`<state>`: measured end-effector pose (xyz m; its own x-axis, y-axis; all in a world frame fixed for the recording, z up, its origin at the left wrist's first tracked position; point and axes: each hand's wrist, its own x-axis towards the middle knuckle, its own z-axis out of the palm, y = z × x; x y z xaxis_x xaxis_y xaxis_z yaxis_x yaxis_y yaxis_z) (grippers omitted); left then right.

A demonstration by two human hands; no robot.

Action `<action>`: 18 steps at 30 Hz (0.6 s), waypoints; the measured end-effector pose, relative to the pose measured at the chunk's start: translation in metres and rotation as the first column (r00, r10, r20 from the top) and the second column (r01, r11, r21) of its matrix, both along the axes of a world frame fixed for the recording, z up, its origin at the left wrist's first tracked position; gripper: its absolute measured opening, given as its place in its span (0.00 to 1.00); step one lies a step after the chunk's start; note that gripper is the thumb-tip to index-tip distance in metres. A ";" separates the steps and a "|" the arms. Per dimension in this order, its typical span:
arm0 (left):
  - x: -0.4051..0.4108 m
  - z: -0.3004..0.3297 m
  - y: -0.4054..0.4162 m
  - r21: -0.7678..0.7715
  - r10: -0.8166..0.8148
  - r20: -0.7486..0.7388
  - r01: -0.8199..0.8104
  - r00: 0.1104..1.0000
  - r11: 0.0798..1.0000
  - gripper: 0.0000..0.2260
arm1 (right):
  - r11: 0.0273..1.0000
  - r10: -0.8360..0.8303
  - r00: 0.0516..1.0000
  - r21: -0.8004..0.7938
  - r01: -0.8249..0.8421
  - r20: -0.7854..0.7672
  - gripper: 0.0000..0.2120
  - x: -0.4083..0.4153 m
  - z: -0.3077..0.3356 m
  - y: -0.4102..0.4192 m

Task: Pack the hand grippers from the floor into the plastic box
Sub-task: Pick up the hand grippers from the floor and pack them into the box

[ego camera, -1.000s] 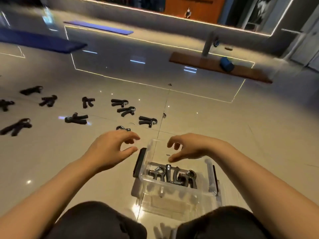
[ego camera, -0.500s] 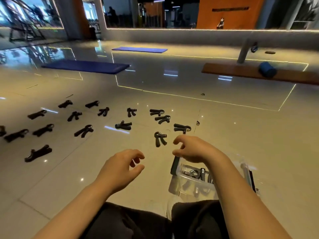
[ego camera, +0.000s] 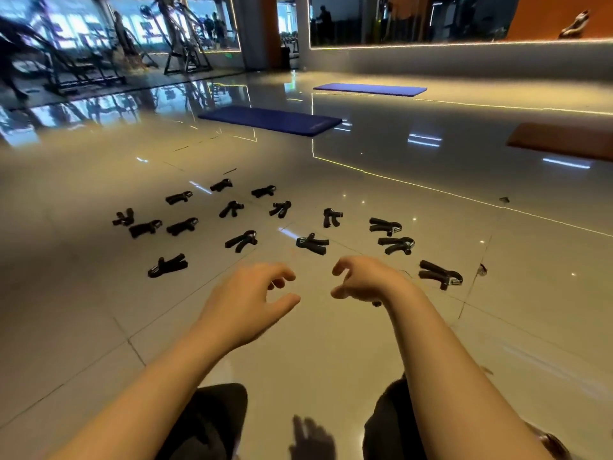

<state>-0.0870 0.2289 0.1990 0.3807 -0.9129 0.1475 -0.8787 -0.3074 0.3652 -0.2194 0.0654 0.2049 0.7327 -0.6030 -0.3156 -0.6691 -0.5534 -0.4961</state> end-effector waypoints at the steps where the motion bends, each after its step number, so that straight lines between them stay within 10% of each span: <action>1: 0.016 -0.013 0.005 0.063 0.033 -0.022 -0.032 0.999 0.997 0.17 | 1.000 0.015 1.000 -0.003 -0.015 -0.006 0.24 0.014 -0.006 -0.002; 18: 0.176 -0.005 -0.058 -0.083 0.043 -0.166 -0.058 0.985 0.995 0.21 | 0.986 -0.126 0.960 -0.071 0.148 0.249 0.25 0.115 0.027 -0.058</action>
